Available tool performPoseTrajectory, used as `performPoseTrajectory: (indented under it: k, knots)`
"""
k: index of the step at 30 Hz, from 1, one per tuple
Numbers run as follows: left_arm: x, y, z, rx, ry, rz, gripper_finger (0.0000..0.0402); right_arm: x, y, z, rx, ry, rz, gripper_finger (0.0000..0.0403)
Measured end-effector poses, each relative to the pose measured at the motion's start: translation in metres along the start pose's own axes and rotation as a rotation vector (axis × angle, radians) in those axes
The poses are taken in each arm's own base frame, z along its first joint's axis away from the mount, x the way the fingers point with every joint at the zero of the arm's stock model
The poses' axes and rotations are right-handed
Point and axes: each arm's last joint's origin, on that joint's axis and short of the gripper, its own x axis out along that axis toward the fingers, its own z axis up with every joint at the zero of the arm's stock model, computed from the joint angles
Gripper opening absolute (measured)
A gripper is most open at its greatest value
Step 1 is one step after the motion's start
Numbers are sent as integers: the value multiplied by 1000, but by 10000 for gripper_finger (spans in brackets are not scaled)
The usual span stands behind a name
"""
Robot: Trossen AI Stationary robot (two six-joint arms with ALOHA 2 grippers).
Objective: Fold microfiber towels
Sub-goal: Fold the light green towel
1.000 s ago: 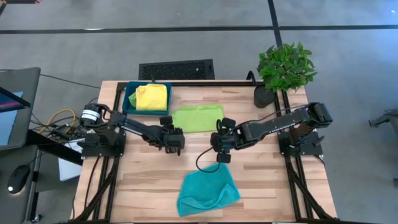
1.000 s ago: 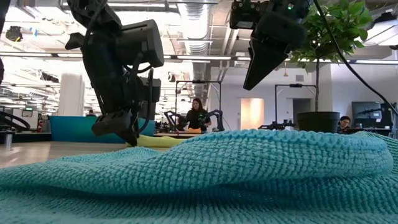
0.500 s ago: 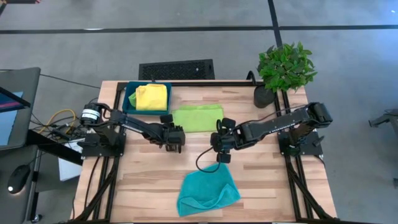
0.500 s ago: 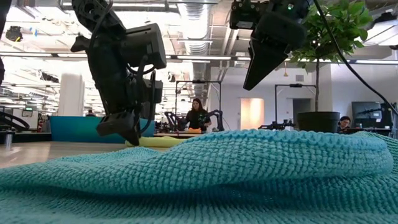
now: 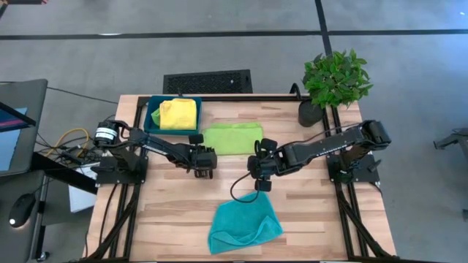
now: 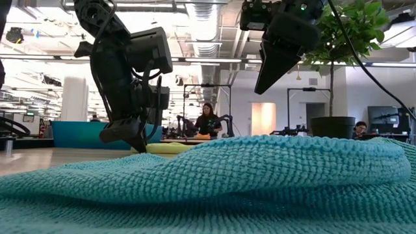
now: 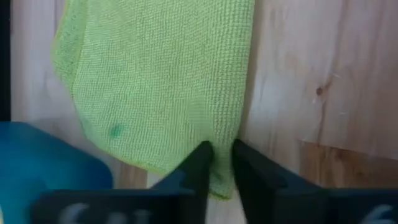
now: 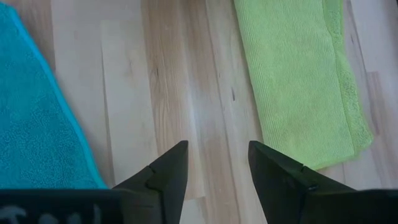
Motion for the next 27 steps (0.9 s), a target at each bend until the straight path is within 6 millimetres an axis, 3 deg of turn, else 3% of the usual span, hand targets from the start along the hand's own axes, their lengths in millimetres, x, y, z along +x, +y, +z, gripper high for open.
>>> performPoseTrajectory:
  k: [3, 17, 27]
  knots:
    - [-1, -1, 3, 22, -3, -4, 11, 0, 0, -1, 6, 13, -2, 193]
    - [-33, 15, 61, 239, -209, -5, 1, -1, -1, -9, 49, 92, -21, 189]
    - [-35, 31, 86, 293, -441, -19, 0, -2, 2, -10, 57, 91, -19, 189]
